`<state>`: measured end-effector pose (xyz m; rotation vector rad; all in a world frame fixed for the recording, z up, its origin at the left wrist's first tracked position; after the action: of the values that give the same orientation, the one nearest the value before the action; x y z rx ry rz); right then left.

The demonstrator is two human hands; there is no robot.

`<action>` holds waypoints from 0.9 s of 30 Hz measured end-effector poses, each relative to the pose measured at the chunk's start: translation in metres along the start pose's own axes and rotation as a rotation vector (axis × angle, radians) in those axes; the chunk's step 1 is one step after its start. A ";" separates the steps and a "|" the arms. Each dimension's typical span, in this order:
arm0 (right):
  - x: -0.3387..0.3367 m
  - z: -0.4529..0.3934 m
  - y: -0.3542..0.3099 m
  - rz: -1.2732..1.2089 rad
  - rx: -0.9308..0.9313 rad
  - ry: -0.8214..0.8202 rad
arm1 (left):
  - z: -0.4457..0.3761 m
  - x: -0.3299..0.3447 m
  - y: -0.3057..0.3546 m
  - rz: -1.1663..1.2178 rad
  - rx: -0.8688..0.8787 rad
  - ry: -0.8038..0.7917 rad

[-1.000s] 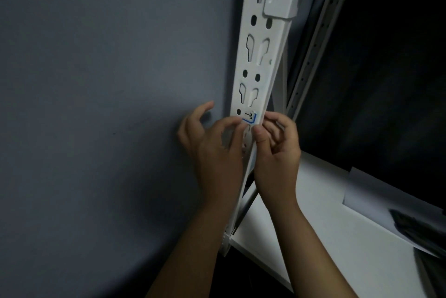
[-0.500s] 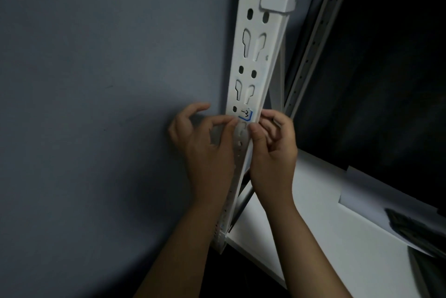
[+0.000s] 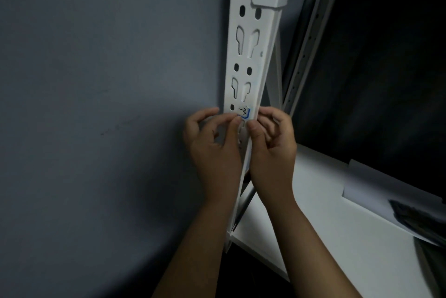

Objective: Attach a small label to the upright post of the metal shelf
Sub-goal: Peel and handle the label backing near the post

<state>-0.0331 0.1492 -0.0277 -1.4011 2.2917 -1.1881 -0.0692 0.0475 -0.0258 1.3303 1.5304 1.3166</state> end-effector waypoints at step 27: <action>-0.003 -0.002 0.000 -0.026 0.046 -0.018 | 0.002 -0.001 0.003 -0.168 0.106 0.065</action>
<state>-0.0328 0.1528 -0.0268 -1.4240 2.2265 -1.2220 -0.0658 0.0468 -0.0238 1.2033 1.7377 1.1982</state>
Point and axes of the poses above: each hand's wrist, its own z-axis away from the middle knuckle, its own x-axis out of the palm, y = z × x, the point moved 5 cm from there along -z, towards the middle knuckle, and after that the axes turned 14 degrees about -x, right-handed, at the moved point
